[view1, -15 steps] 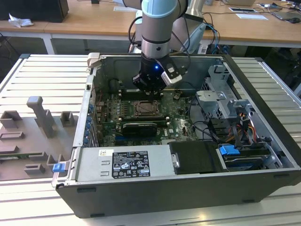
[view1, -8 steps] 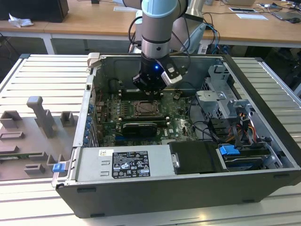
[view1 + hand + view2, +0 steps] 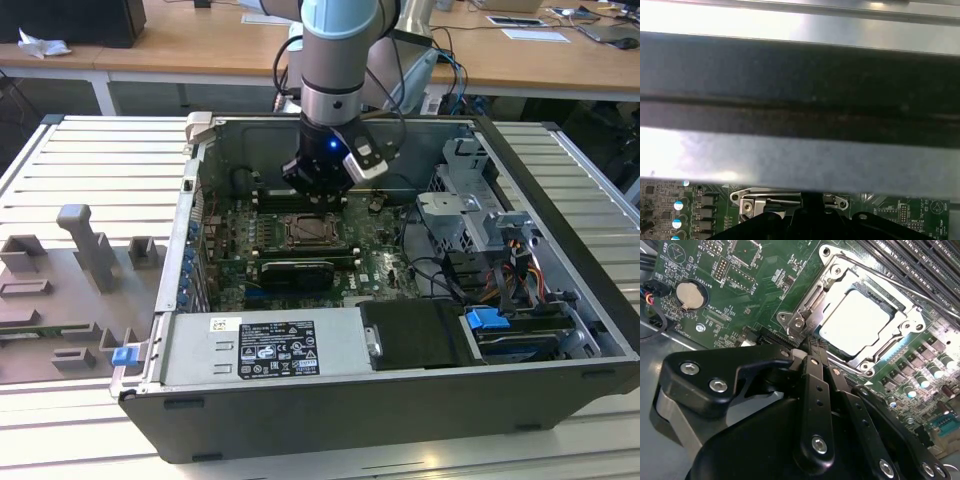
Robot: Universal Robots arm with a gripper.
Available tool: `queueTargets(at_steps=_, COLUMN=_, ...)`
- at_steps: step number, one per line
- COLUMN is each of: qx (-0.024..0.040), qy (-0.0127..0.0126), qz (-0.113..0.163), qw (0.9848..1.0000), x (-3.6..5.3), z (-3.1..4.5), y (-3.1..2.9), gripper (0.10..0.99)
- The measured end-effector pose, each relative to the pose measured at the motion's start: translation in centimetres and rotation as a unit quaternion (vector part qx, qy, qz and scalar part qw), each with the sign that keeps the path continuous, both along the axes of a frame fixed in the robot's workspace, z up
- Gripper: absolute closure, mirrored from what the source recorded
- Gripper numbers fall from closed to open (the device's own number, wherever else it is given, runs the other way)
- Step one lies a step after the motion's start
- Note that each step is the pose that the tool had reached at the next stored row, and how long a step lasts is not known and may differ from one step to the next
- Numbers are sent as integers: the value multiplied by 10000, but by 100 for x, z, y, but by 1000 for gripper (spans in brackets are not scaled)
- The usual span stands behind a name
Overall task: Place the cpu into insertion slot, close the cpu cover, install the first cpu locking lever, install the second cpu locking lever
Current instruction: 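Install the second cpu locking lever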
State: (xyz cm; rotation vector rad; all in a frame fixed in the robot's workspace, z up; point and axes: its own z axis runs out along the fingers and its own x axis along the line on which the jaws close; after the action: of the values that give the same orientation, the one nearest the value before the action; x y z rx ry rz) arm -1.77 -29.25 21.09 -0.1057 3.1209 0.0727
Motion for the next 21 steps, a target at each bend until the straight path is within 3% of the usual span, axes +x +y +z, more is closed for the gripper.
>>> queueTargets(at_steps=8, qx=-2, qy=0, qz=-1, qw=10000, x=2, z=79, y=-7, gripper=980)
queueTargets(at_steps=17, qx=-2, qy=0, qz=-3, qw=10000, x=2, z=241, y=-17, gripper=980)
queueTargets(at_steps=21, qx=0, qy=0, qz=-4, qw=10000, x=2, z=246, y=-65, gripper=980)
